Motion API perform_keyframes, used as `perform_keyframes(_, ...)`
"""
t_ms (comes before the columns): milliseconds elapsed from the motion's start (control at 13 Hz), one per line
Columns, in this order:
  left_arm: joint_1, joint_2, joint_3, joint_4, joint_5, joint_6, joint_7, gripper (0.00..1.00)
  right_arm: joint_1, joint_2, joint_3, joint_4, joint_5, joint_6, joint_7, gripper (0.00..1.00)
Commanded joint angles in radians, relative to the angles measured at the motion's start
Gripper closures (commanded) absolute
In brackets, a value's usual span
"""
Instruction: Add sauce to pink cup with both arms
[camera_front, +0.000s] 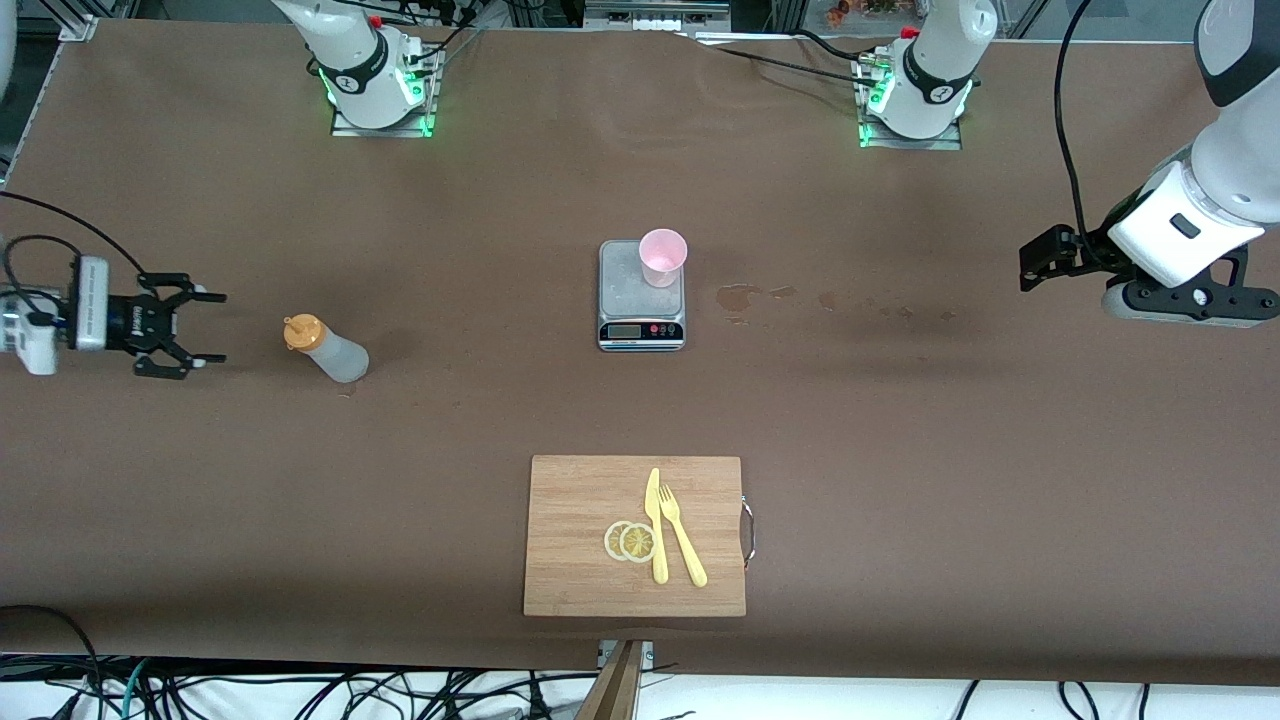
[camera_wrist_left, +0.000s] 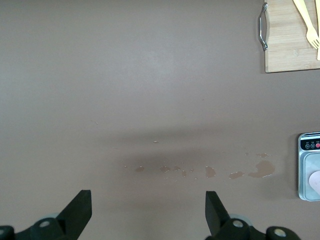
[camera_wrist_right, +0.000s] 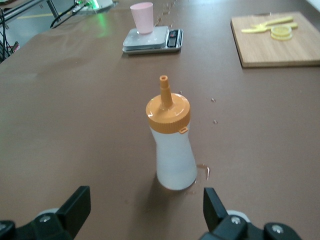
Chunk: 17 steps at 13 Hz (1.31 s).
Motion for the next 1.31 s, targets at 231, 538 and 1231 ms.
perform_keyframes(231, -0.002, 0.011, -0.002, 0.026, 0.016, -0.010, 0.002, 0.00, 0.048, -0.216, 0.060, 0.022, -0.263, 0.000, 0.469, 0.00)
perform_keyframes(538, -0.002, 0.009, -0.002, 0.026, 0.016, -0.013, 0.002, 0.00, 0.102, -0.293, 0.099, 0.051, -0.391, 0.026, 0.850, 0.00)
perform_keyframes(1231, 0.015, 0.016, 0.007, 0.092, 0.005, -0.009, 0.013, 0.00, 0.205, -0.457, 0.175, 0.043, -0.561, 0.124, 1.729, 0.00)
